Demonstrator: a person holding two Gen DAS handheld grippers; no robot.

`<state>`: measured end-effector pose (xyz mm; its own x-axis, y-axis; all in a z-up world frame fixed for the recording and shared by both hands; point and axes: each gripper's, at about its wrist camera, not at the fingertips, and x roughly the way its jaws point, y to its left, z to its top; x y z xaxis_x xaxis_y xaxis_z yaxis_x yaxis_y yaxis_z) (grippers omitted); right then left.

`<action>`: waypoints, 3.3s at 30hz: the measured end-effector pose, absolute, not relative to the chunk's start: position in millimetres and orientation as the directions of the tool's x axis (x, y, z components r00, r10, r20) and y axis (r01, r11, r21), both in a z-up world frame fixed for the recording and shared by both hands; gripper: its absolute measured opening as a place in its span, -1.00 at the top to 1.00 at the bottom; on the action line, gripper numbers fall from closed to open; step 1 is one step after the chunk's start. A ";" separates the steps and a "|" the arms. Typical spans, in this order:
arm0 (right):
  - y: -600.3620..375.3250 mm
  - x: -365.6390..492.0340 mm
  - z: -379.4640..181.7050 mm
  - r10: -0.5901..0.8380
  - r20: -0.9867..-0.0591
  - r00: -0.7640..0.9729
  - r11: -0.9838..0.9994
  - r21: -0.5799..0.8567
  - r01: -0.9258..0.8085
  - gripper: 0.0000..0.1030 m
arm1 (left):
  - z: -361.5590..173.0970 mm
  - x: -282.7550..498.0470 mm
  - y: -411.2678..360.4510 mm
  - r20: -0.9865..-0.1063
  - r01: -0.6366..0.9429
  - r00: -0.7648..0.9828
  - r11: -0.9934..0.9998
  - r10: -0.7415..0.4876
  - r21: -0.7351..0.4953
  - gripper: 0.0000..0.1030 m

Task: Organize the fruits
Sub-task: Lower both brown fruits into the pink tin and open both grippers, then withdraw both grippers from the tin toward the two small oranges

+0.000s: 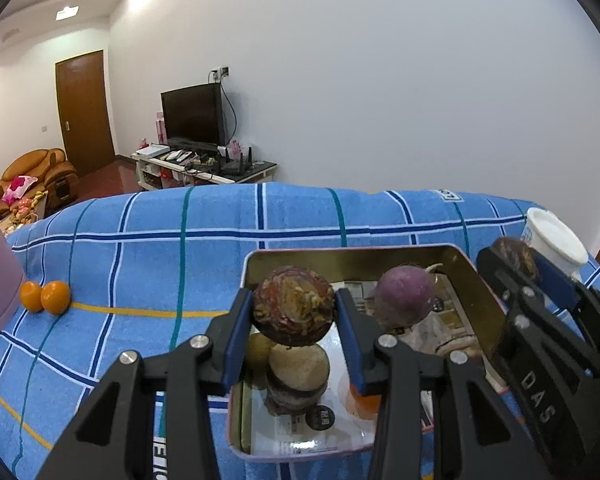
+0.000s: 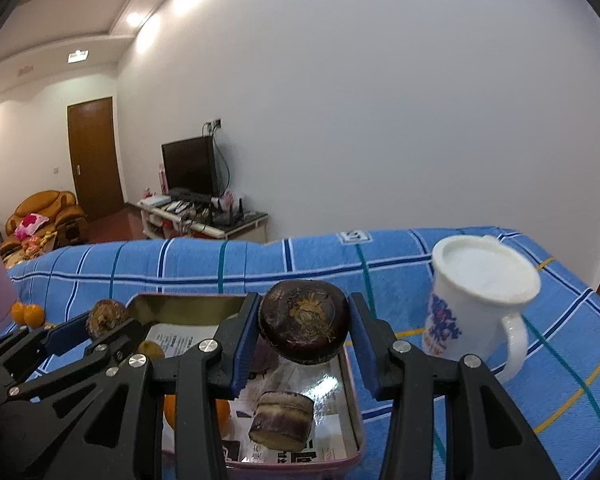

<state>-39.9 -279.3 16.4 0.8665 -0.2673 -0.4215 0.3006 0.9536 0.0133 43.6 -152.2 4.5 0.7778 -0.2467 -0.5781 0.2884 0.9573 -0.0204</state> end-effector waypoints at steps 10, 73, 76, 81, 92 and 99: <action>-277.6 -24.7 4.3 -0.198 -0.499 0.844 0.971 0.016 0.237 0.11 | -5.4 52.7 -158.6 -0.610 0.279 0.759 0.960 -0.227 -0.011 0.16; -295.7 -72.3 25.0 -0.200 -0.262 0.944 0.936 0.233 0.264 -0.52 | 18.4 5.4 -144.1 -0.476 0.222 0.866 0.970 -0.150 0.097 -1.00; -285.8 -83.1 27.4 -0.236 -0.197 0.951 0.946 0.175 0.272 -0.61 | 19.7 1.2 -132.5 -0.448 0.192 0.885 0.975 -0.124 0.109 -1.00; -276.9 -91.2 32.4 -0.245 -0.164 0.956 0.950 0.156 0.270 -0.62 | 18.2 0.5 -113.2 -0.416 0.138 0.907 0.982 -0.072 0.129 -1.00; -272.4 -104.2 30.3 -0.254 -0.188 0.949 0.939 0.188 0.289 -0.62 | 11.3 -10.1 -82.0 -0.425 0.128 0.904 0.981 -0.055 0.145 -1.00; -258.2 -106.1 25.4 -0.244 -0.235 0.941 0.939 0.183 0.290 -0.62 | 10.1 -14.0 -67.2 -0.437 0.136 0.897 0.981 -0.061 0.142 -1.00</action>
